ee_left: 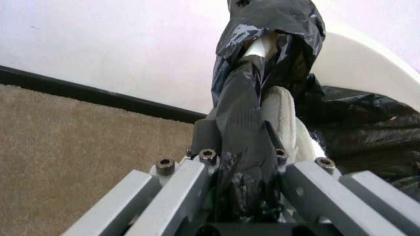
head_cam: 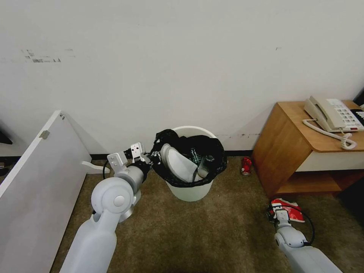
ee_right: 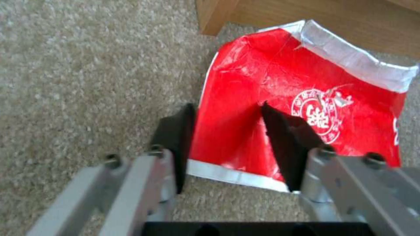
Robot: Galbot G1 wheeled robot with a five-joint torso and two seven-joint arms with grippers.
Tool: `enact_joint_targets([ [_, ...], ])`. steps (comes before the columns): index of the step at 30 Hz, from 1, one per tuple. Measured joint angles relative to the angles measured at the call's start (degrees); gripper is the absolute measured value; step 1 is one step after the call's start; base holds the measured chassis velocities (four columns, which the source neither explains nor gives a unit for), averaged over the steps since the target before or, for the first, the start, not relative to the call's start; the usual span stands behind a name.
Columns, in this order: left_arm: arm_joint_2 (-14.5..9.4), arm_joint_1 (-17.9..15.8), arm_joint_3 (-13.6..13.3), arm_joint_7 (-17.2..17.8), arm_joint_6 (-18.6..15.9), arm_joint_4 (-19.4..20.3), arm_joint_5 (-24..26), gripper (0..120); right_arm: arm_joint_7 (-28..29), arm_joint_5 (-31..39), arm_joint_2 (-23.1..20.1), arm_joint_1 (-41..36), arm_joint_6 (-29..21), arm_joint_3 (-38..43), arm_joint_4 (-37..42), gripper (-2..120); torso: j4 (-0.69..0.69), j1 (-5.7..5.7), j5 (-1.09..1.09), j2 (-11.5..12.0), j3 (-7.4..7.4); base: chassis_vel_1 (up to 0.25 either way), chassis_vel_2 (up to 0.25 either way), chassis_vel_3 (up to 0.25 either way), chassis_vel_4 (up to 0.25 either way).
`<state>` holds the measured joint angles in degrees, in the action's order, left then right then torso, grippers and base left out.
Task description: Pick up the trash bin, then pick up the garbage from the floor and place it into the trash bin.
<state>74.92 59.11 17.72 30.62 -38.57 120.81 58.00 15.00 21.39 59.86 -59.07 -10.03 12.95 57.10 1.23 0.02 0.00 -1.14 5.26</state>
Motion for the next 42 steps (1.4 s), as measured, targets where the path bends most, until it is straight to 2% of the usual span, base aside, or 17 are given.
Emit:
enact_joint_targets([
  [1,0.0,0.0,0.0,0.0,0.0,0.0,0.0,4,0.0,0.0,0.0,0.0,0.0,0.0,0.0,39,0.00,0.00,0.00,0.0,0.00,0.000,0.000,0.000,0.000],
  [2,0.0,0.0,0.0,0.0,0.0,0.0,0.0,4,0.0,0.0,0.0,0.1,0.0,0.0,0.0,31,0.01,0.00,-0.01,0.0,0.00,0.000,0.000,0.000,0.000],
  [4,0.0,0.0,0.0,0.0,0.0,0.0,0.0,4,0.0,0.0,0.0,0.1,0.0,0.0,0.0,28,0.01,0.00,0.00,0.0,0.00,0.000,0.000,0.000,0.000],
  [6,0.0,0.0,0.0,0.0,0.0,0.0,0.0,4,0.0,0.1,0.1,0.3,-0.1,0.0,0.0,16,0.01,0.00,0.00,0.0,0.00,0.000,0.000,0.000,0.000],
  [7,0.0,0.0,0.0,0.0,0.0,0.0,0.0,4,0.0,0.1,0.1,0.3,-0.1,0.0,0.0,16,0.01,0.00,0.00,0.0,0.00,0.000,0.000,0.000,0.000],
  [9,0.0,0.0,0.0,0.0,0.0,0.0,-0.1,4,0.0,0.1,0.2,0.3,-0.1,0.0,0.0,4,0.00,0.00,0.00,0.0,0.00,0.000,0.000,0.000,0.000],
  [11,0.0,0.0,0.0,0.0,0.1,0.0,-0.1,4,0.0,0.2,0.2,0.3,-0.1,0.1,0.0,0,0.01,0.00,0.00,0.0,0.00,0.000,0.000,0.000,0.000],
  [33,-0.6,0.1,0.0,-0.3,0.4,0.2,-0.1,4,0.1,0.4,0.0,-0.6,-0.3,1.5,1.9,0,0.00,0.00,0.01,0.0,0.00,0.000,0.000,0.000,0.000],
  [38,-0.7,-0.1,0.2,-0.1,0.4,0.3,0.0,4,1.0,1.5,-3.9,-6.0,-0.9,1.7,11.2,0,0.01,0.00,0.01,0.0,0.00,0.000,0.000,0.000,0.000],
  [40,-0.7,-0.2,0.2,-0.1,0.4,0.3,0.0,4,1.1,1.6,-4.3,-6.6,-1.0,1.6,12.3,0,0.01,0.00,0.00,0.0,0.00,0.000,0.000,0.000,0.000],
  [42,-0.5,-0.4,0.1,0.1,0.4,0.1,0.1,4,1.8,2.2,-6.5,-10.7,-1.4,1.0,18.8,0,0.00,0.00,0.00,0.0,0.00,0.000,0.000,0.000,0.000],
])
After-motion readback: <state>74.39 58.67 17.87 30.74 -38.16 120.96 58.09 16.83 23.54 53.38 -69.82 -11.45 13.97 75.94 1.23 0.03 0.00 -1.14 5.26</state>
